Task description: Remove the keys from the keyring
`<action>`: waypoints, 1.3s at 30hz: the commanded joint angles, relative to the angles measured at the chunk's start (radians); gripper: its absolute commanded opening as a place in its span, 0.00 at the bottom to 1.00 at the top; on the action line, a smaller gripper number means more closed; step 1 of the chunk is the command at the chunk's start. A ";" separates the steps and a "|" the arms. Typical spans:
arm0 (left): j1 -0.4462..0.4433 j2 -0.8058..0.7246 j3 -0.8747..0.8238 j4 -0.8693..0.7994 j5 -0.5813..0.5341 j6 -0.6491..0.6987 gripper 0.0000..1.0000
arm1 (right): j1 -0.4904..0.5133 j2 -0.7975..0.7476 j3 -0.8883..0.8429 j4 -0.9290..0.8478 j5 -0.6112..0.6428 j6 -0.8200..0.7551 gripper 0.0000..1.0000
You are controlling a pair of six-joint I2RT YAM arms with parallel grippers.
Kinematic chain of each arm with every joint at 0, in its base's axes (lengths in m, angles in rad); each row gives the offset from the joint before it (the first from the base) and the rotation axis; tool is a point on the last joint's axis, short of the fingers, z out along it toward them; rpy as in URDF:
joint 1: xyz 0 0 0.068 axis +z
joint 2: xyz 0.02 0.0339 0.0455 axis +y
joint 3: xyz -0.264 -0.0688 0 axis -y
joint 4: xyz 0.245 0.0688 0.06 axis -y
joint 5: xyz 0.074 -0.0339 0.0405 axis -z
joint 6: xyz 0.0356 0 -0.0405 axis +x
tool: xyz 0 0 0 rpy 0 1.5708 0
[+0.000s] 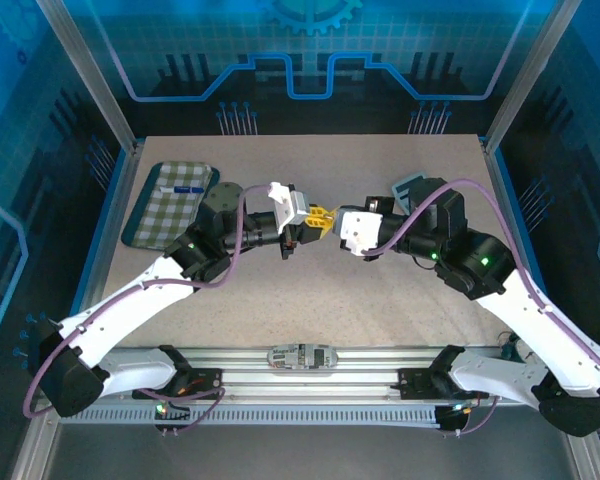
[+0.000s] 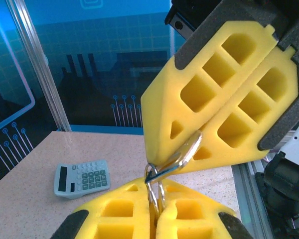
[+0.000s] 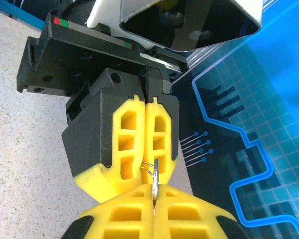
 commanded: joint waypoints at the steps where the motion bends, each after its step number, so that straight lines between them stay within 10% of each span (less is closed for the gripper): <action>1: 0.029 0.001 0.051 0.171 -0.120 -0.047 0.00 | 0.098 0.036 -0.026 -0.210 -0.274 -0.034 0.00; 10: 0.059 -0.009 0.047 0.179 -0.087 -0.086 0.00 | -0.103 -0.038 -0.100 0.010 -0.621 0.236 0.00; 30: 0.064 -0.004 0.056 0.159 -0.046 -0.091 0.00 | 0.179 0.082 -0.032 -0.215 -0.065 -0.110 0.00; 39: 0.064 0.000 0.055 0.156 -0.022 -0.110 0.00 | 0.254 0.046 -0.146 -0.031 0.137 -0.208 0.00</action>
